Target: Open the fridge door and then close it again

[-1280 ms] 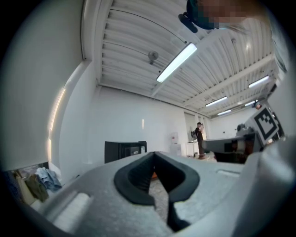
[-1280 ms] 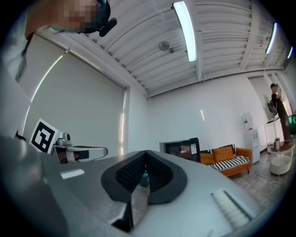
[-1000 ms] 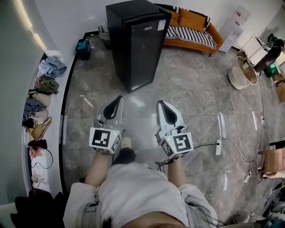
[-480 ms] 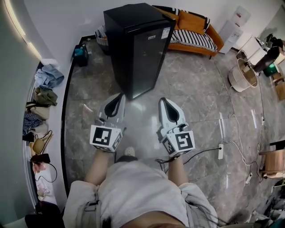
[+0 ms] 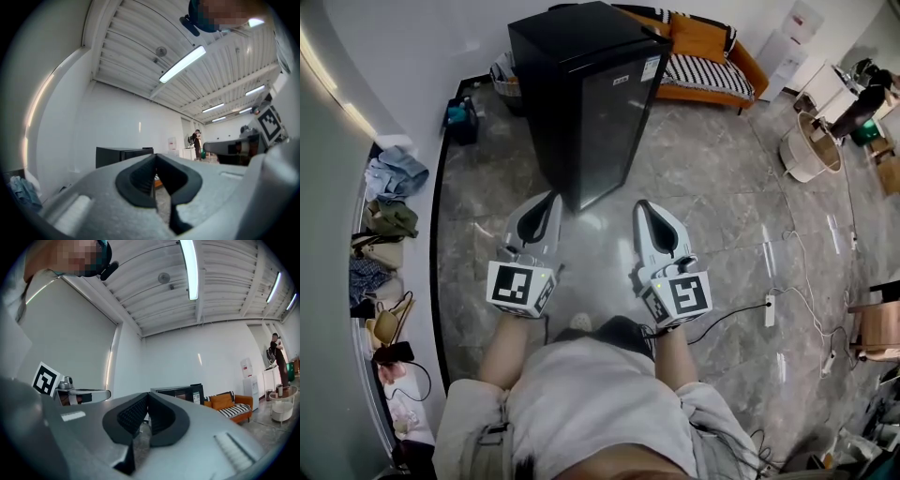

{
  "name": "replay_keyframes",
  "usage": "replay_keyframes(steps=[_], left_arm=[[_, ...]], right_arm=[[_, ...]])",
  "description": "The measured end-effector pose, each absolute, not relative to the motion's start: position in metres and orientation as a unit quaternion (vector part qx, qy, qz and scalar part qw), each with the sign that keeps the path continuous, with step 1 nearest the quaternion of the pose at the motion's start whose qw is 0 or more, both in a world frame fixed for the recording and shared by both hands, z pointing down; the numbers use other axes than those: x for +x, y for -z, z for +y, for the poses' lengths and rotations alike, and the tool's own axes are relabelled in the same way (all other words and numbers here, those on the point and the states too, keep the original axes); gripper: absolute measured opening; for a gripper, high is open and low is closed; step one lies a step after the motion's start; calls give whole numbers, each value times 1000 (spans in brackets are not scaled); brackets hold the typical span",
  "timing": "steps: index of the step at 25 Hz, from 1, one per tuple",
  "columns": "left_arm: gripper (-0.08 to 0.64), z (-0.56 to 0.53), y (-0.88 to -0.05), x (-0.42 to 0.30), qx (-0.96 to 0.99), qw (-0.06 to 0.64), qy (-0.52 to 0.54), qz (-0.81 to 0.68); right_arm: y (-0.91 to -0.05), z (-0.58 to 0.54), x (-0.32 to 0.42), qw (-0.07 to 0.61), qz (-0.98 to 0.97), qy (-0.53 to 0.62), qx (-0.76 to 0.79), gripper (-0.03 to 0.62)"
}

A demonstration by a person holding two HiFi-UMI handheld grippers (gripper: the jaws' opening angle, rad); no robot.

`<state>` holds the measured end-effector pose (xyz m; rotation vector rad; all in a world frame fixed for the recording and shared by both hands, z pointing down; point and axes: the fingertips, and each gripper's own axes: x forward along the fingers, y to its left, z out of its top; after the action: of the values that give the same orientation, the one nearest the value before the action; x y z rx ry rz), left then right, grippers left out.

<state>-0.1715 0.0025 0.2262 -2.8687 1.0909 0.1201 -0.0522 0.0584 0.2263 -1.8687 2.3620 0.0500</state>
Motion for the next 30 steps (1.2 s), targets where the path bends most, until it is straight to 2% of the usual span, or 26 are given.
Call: replay_keyframes(steps=[30], left_arm=[[2, -137, -243, -97, -907, 29, -26, 420]], right_arm=[[-235, -102, 41, 33, 820, -20, -570, 2]])
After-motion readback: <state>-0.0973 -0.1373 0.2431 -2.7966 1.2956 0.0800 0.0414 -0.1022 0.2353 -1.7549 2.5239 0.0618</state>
